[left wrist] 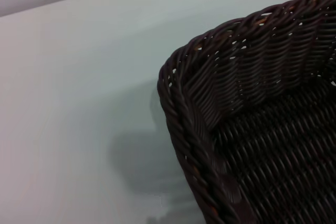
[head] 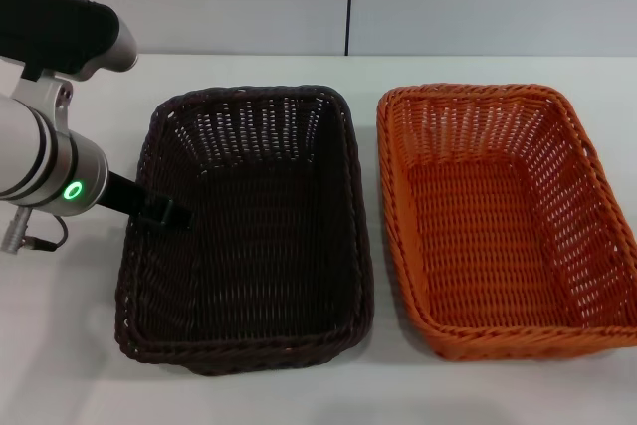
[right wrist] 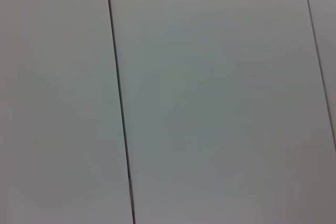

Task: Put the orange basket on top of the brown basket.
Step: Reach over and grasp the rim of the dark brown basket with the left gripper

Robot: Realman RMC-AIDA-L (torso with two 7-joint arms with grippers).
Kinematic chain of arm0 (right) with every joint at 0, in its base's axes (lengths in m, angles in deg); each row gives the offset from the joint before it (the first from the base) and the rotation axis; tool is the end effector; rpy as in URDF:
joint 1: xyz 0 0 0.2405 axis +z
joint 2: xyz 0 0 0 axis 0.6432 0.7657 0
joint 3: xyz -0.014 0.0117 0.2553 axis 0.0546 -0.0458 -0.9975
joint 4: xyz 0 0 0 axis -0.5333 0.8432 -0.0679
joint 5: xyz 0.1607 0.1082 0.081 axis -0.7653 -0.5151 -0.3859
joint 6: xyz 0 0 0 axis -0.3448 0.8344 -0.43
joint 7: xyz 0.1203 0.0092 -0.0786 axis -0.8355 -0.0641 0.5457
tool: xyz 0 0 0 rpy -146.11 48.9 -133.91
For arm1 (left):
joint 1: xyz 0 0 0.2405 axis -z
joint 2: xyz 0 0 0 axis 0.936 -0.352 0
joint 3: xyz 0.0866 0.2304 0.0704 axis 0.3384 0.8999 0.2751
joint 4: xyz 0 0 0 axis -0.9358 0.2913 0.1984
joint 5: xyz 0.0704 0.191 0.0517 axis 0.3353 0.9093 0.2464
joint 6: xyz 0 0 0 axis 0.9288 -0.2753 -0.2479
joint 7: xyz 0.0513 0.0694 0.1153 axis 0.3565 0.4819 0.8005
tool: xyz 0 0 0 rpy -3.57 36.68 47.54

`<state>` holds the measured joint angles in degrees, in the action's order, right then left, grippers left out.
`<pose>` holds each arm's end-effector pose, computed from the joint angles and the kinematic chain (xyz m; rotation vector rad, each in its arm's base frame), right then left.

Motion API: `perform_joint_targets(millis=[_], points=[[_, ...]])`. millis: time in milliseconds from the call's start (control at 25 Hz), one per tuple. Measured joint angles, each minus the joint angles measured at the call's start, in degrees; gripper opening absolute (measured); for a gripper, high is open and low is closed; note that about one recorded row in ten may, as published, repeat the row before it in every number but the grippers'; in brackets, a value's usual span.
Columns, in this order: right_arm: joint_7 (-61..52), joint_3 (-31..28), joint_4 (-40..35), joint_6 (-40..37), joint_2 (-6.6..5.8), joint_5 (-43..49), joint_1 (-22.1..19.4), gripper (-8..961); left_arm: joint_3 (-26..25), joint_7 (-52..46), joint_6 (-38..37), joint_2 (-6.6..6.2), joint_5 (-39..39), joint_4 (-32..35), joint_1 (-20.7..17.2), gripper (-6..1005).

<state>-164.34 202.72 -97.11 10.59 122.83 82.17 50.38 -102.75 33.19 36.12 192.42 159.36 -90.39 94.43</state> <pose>0.3604 0.2719 0.0213 -1.0641 0.6418 0.6175 -0.1970 0.3565 0.0181 -2.0813 -1.1390 0.3320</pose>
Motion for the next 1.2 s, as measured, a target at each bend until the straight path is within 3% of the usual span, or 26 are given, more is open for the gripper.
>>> perform_joint_targets(millis=[320, 520, 760, 960, 1200], points=[[0.0, 0.0, 0.0, -0.1, -0.07, 0.0, 0.1, 838, 0.3, 0.9, -2.6, -0.32, -0.4, 3.0, 0.3, 738], [0.0, 0.0, 0.0, 0.0, -0.09, 0.0, 0.1, 837, 0.3, 3.2, -2.4, -0.34, -0.4, 2.8, 0.2, 527], [0.0, 0.0, 0.0, 0.1, -0.17, 0.0, 0.2, 836, 0.1, 6.7, -2.3, -0.28, -0.8, 2.2, 0.4, 378], [0.0, -0.2, 0.0, 0.0, -0.18, 0.0, 0.3, 833, -0.3, 10.7, -1.6, -0.27, -1.9, 2.0, 0.7, 325], [0.0, -0.6, -0.4, 0.0, -0.18, 0.0, 0.4, 828, -4.6, 21.9, 3.3, -0.39, -6.2, -0.7, 1.7, 322]])
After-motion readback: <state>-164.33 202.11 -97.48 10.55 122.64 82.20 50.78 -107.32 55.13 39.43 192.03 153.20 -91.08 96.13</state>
